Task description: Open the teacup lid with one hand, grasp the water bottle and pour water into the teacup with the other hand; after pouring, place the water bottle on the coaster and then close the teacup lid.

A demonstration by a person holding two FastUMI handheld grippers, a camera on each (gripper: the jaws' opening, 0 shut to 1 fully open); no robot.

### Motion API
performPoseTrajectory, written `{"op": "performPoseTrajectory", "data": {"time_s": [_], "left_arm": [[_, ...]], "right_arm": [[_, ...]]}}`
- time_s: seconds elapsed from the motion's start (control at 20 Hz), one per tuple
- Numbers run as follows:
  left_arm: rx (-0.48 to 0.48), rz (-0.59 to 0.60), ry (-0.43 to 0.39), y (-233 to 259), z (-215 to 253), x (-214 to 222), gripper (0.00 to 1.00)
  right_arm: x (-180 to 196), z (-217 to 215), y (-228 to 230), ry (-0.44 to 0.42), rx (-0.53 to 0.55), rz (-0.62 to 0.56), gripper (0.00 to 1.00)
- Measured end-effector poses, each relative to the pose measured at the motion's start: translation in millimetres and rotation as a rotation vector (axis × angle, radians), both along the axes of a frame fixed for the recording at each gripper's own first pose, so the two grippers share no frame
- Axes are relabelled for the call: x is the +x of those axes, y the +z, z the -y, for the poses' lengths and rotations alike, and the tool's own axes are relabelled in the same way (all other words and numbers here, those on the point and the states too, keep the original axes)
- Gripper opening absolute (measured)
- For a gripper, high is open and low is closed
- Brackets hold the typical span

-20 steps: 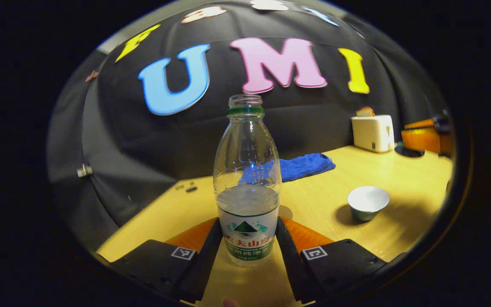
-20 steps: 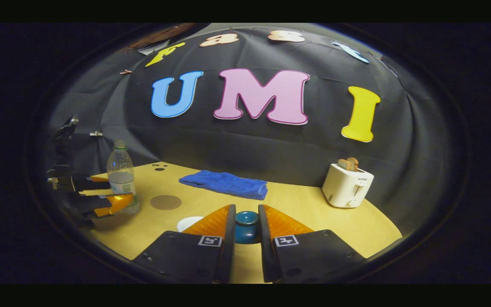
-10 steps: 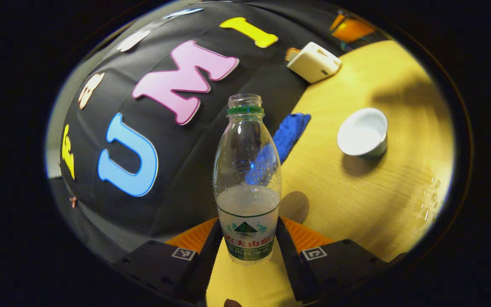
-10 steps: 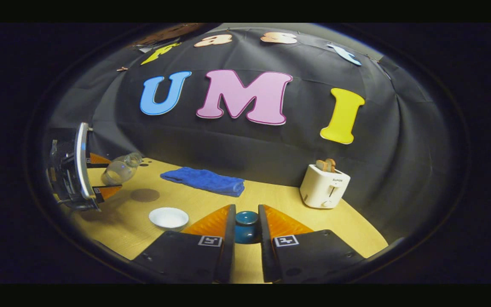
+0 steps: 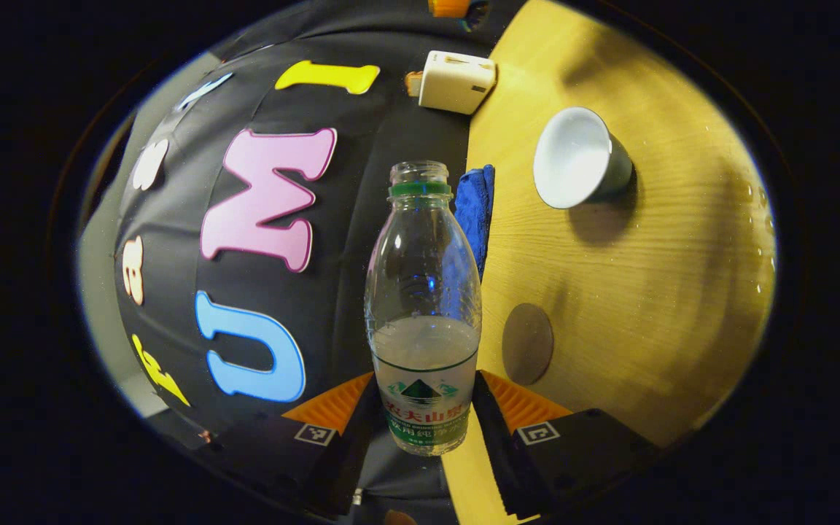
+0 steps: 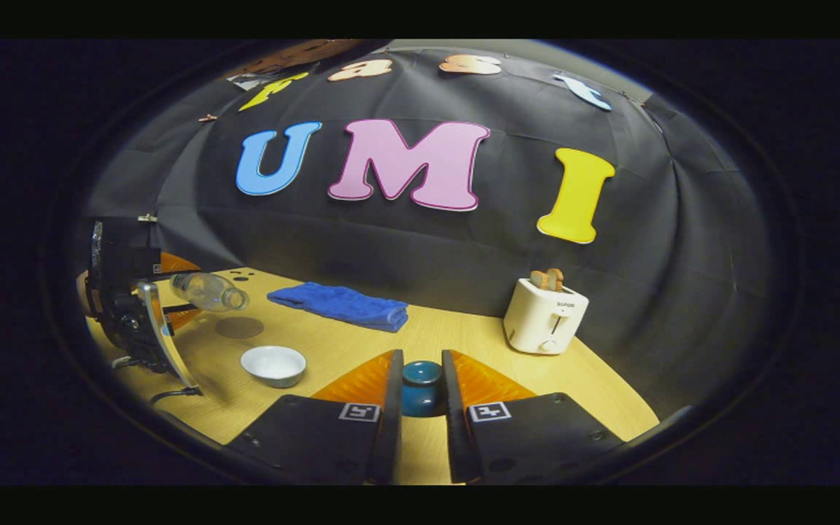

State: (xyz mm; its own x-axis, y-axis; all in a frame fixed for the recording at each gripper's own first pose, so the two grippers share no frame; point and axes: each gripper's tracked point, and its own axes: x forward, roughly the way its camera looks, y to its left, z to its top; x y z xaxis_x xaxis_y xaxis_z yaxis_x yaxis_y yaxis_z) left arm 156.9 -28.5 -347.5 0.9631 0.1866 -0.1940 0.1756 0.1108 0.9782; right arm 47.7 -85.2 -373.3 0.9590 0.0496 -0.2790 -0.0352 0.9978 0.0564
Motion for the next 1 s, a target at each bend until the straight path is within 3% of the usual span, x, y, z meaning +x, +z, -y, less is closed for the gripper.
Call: {"op": "performPoseTrajectory", "data": {"time_s": [0.05,0.1,0.15,0.25,0.3,0.35,0.85,0.95,1.0], "left_arm": [[0.019,0.001,-0.008,-1,-1,2,0.75],[0.040,0.003,-0.015,0,-1,4,0.75],[0.068,0.009,-0.023,0,-1,7,0.75],[0.139,0.028,-0.052,4,-3,9,0.75],[0.166,0.034,-0.070,4,-2,10,0.75],[0.182,0.036,-0.085,3,-2,12,0.75],[0.267,0.052,-0.141,3,0,17,0.75],[0.275,0.053,-0.145,3,-1,18,0.75],[0.279,0.056,-0.146,3,-1,19,0.75]], "right_arm": [[0,0,-1,0.001,-0.001,0.000,0.34],[0,1,-2,0.002,-0.002,-0.001,0.25],[0,2,-2,0.002,-0.002,0.000,0.25],[-1,4,-2,-0.001,-0.006,0.003,0.34],[-1,5,-3,-0.003,-0.009,0.004,0.30],[-1,7,-3,-0.004,-0.012,0.003,0.25],[-3,7,-7,-0.007,-0.011,-0.003,0.25],[-4,7,-6,-0.007,-0.015,-0.001,0.34],[-4,7,-7,-0.006,-0.017,-0.002,0.25]]}}
